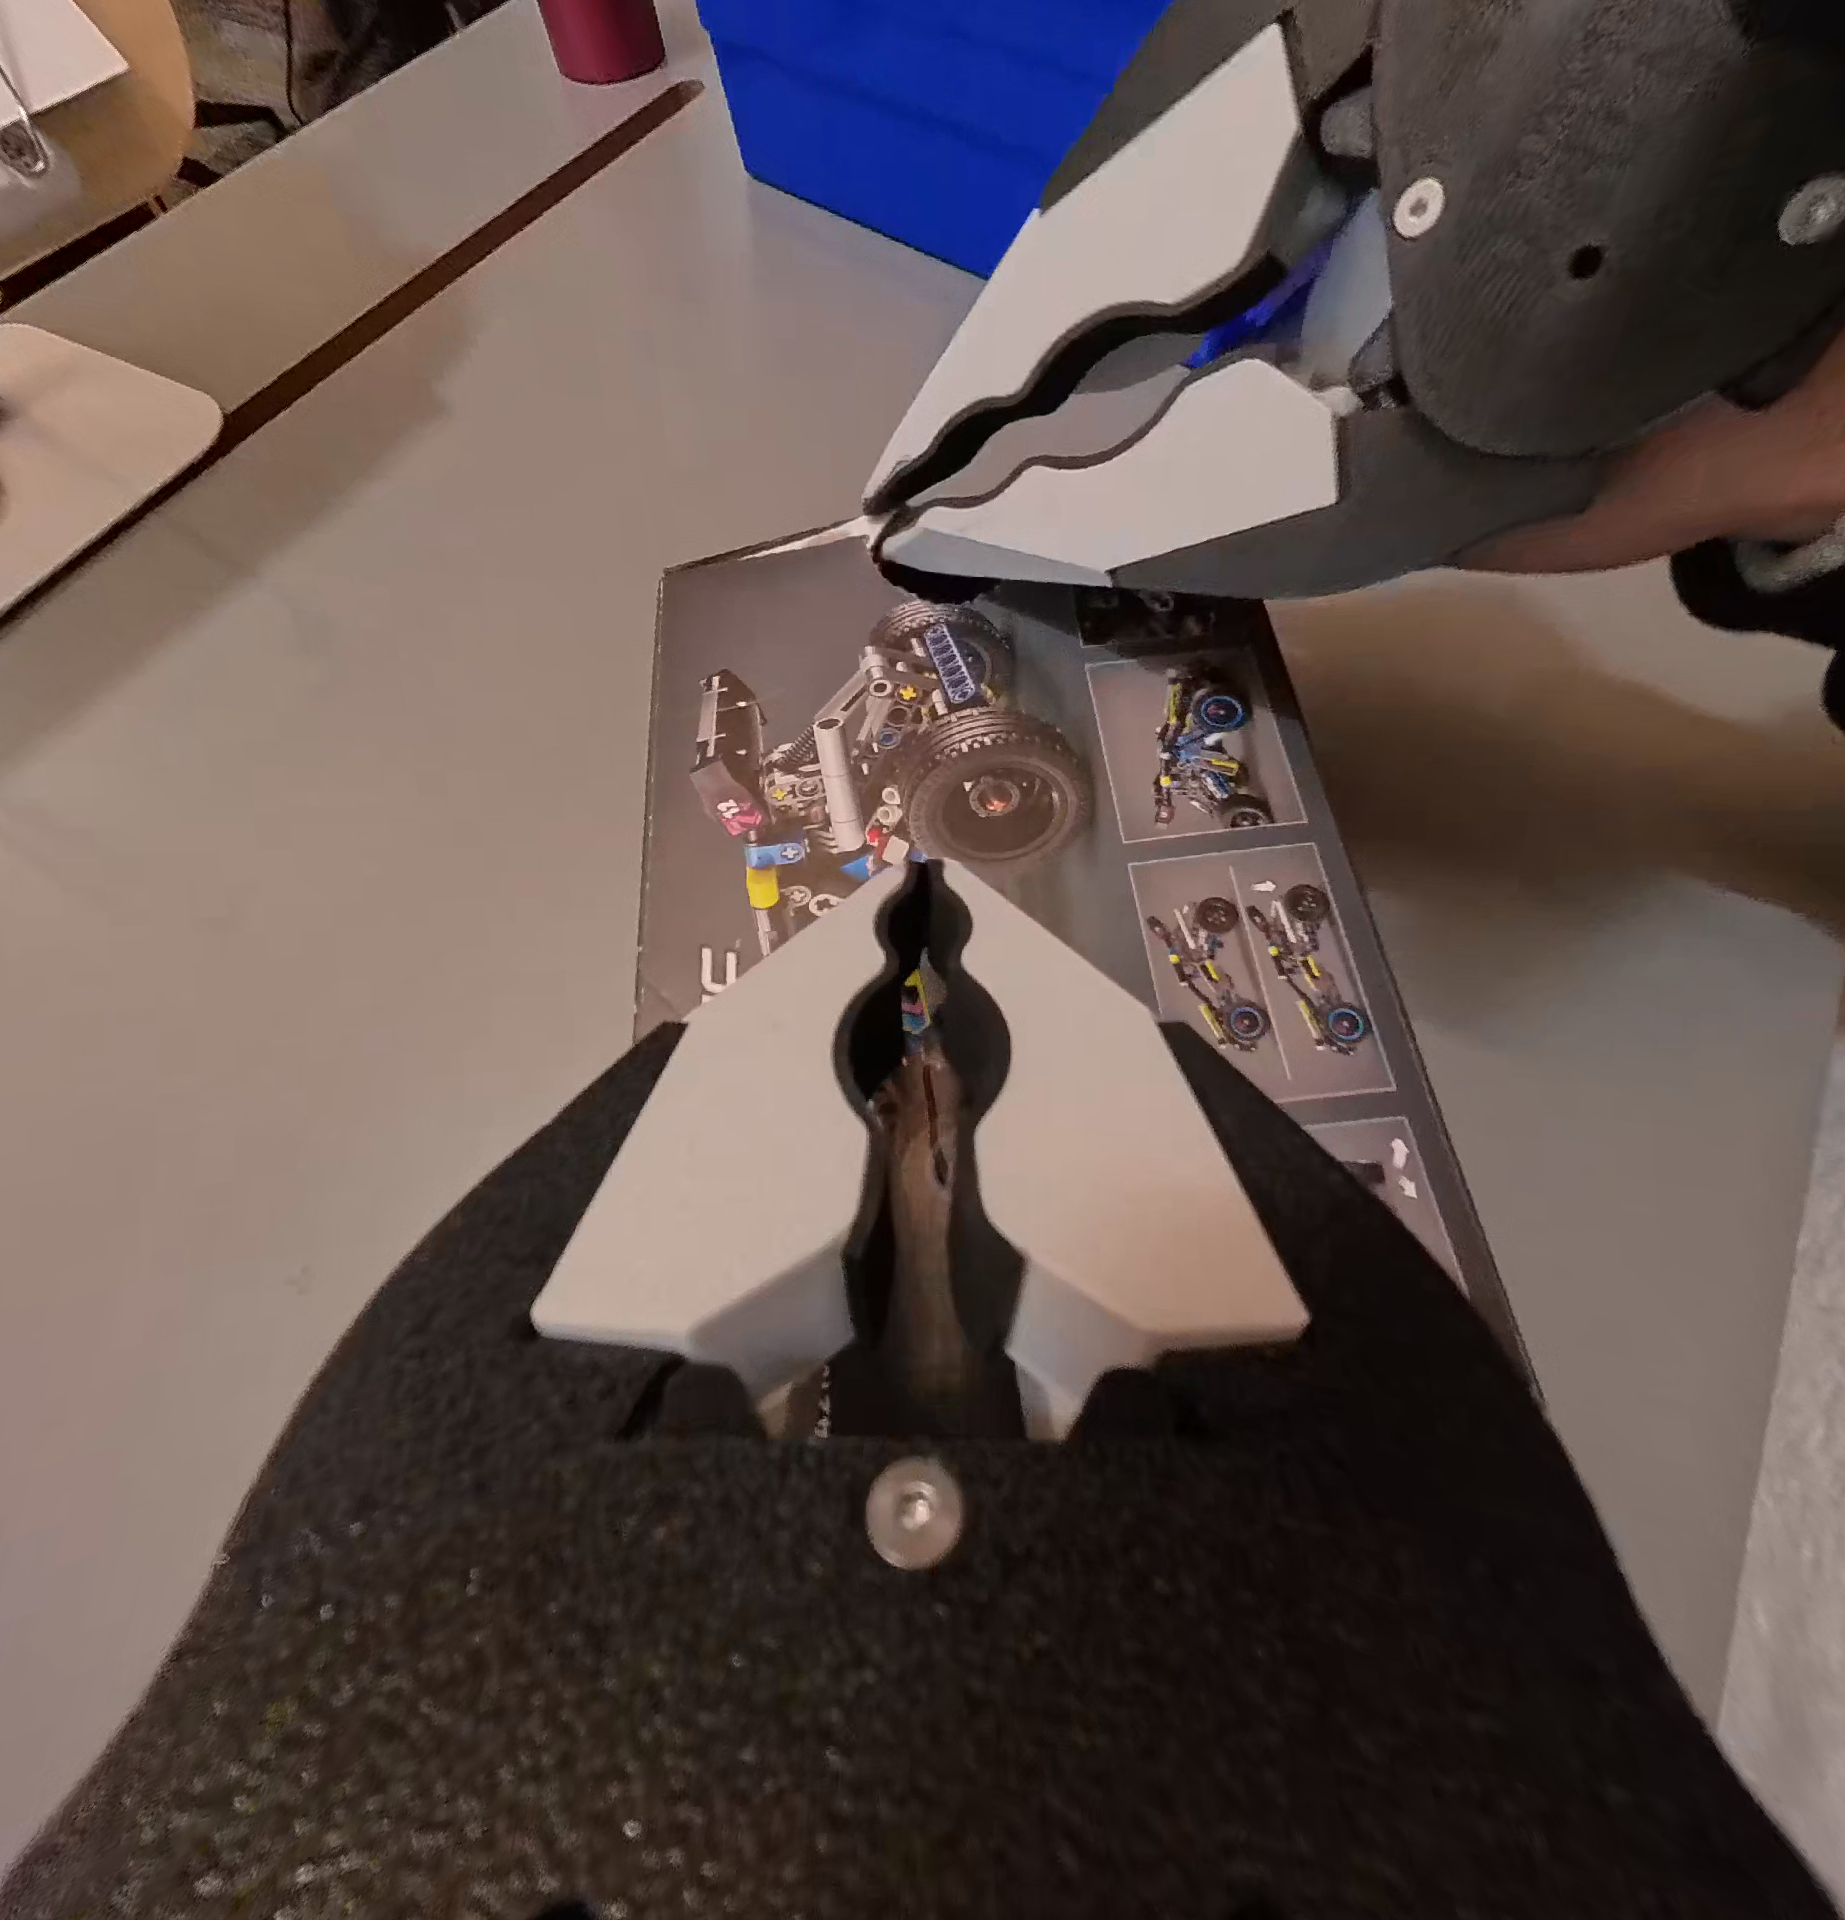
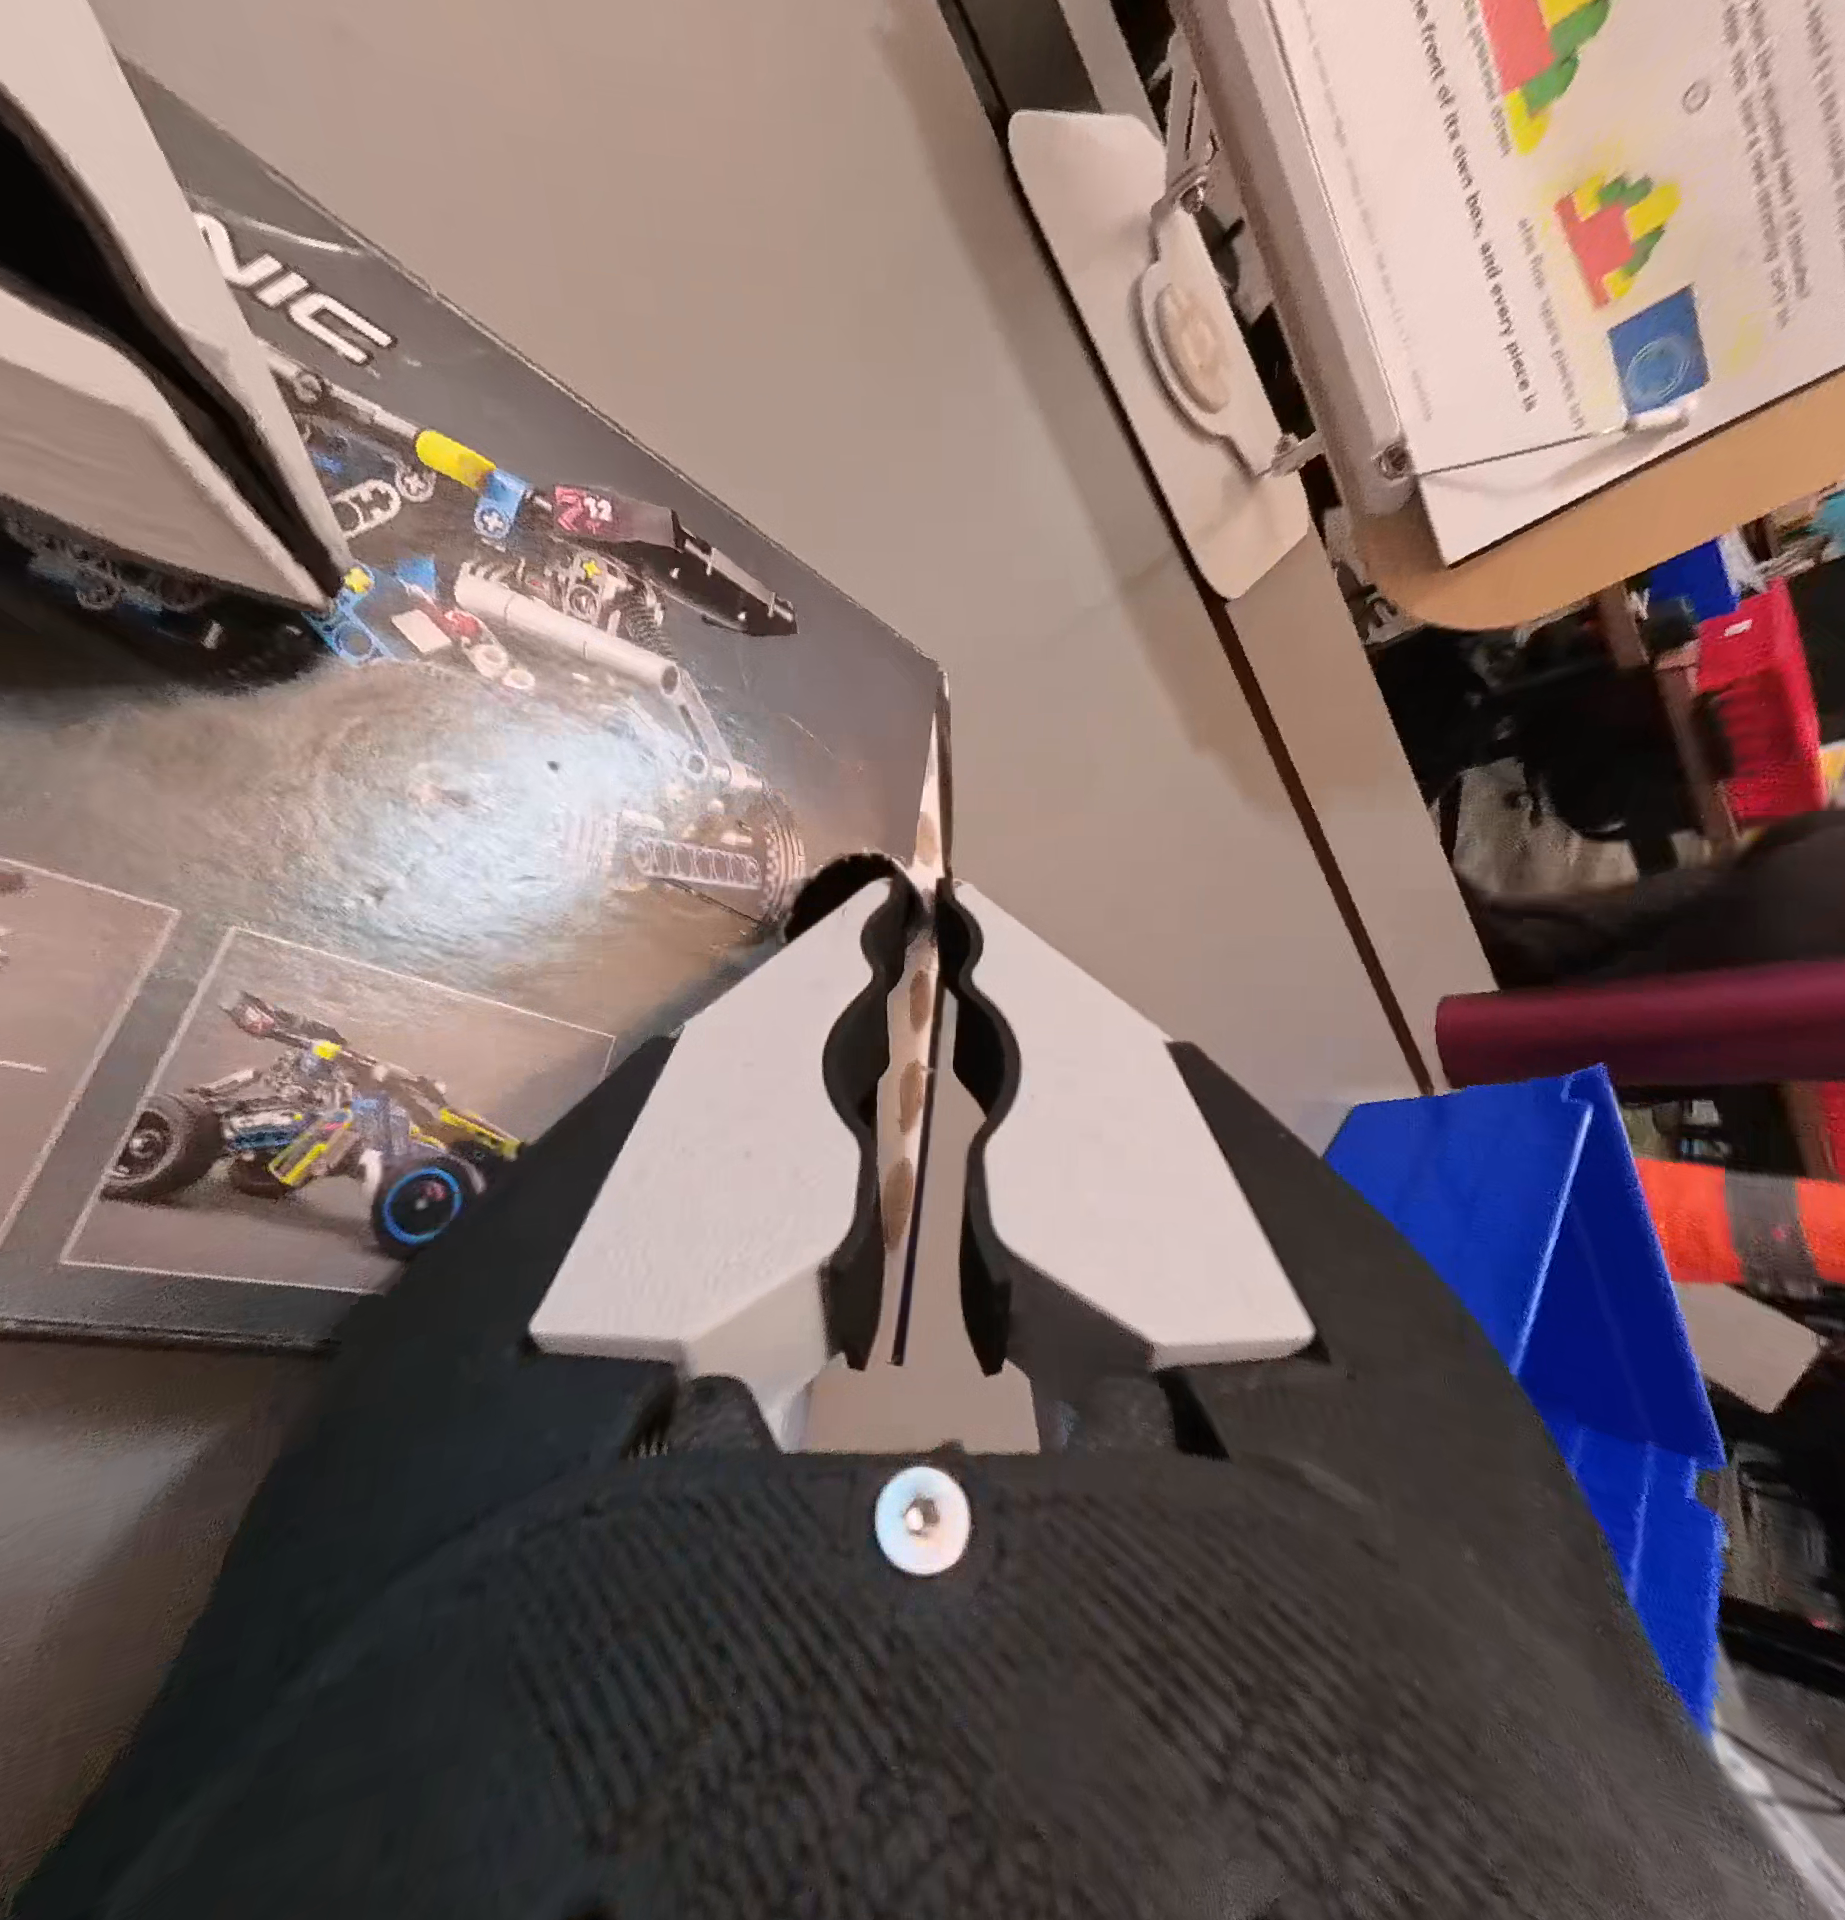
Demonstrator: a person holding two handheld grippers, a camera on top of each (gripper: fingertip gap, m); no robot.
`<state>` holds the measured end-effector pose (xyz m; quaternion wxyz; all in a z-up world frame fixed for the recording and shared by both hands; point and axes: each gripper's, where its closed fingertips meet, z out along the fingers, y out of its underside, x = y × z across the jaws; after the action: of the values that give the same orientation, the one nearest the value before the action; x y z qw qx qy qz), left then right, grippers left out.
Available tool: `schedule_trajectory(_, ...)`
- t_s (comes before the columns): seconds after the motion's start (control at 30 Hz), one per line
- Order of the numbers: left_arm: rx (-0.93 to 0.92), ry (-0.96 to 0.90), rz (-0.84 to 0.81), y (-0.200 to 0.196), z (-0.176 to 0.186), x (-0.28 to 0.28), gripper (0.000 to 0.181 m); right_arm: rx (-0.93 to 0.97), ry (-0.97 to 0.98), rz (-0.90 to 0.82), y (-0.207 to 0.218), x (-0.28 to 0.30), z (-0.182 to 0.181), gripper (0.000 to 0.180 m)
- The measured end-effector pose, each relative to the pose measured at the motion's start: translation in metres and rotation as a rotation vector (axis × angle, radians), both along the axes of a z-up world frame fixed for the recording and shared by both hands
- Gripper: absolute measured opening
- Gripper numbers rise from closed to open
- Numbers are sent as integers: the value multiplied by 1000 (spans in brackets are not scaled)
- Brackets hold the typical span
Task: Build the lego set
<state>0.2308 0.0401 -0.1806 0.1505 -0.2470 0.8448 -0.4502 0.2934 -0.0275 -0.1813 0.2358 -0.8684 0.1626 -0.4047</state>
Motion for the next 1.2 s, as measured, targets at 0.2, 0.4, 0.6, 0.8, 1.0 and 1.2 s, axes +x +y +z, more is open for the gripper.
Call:
schedule_trajectory(0.2,32,-6,-6,-4,-3,-1,0,44,34,49,4,13,-1,4)
schedule_trajectory(0.4,7,-16,-12,-5,-1,-2,0,23,120,60,0,23,1,1)
schedule_trajectory(0.6,-27,-43,-15,-7,2,-6,0,45,329,-89,-48,36,-52,0)
schedule_trajectory(0.8,-85,-99,-49,-7,11,-2,0,139,411,-108,-56,38,-45,0)
schedule_trajectory(1.0,-145,-104,-109,8,23,-3,2,357,357,-134,-64,12,-22,0)
schedule_trajectory(1.2,-233,57,-168,13,48,-63,62,484,315,-262,-87,-22,-4,0)
